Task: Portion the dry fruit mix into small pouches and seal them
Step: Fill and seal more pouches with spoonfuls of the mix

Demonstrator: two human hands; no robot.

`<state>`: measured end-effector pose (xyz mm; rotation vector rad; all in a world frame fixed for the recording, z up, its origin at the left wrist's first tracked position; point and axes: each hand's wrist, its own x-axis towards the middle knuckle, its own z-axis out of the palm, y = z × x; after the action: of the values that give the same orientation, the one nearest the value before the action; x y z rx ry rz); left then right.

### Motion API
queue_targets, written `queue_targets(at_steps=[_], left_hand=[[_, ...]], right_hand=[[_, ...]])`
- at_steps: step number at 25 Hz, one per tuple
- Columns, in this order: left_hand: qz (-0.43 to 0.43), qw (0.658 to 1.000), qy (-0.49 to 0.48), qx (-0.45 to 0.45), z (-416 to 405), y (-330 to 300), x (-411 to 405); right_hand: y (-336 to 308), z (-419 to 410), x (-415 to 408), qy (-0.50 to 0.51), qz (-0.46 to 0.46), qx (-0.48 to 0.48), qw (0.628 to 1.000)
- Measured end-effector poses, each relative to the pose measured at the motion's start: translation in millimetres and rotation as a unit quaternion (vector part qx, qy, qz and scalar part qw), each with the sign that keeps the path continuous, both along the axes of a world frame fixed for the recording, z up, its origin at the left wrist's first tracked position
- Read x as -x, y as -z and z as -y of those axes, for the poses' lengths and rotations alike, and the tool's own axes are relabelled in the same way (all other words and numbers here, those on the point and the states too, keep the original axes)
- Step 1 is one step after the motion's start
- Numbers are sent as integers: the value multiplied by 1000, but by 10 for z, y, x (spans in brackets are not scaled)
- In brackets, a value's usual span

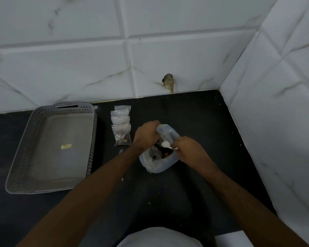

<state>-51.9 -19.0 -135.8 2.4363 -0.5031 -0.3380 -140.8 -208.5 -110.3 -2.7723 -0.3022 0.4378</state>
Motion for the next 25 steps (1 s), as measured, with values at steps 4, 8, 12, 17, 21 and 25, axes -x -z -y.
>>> queue_targets(at_steps=[4,8,12,17,21,25], left_hand=[[45,996,83,1,154,-68,-38],[182,983,34,-4,46,-357,244],[49,996,14,72,-339,-338,958],[-535,814,-179,140,-420,-220,1312],[-522,759,-283,267,-220,-181,1148],[-455,780,-327,278,-134,-63,893]], right_hand=[[-62,-40,-65,66,-33,-4,997],[-32,11,-52,144,-59,-12,988],[-35,6,67,201,-94,-13,975],[-141,-42,120,166,-40,-20,985],[-166,-97,163,79,-23,23,996],[-113,-47,187,94,-60,-54,992]])
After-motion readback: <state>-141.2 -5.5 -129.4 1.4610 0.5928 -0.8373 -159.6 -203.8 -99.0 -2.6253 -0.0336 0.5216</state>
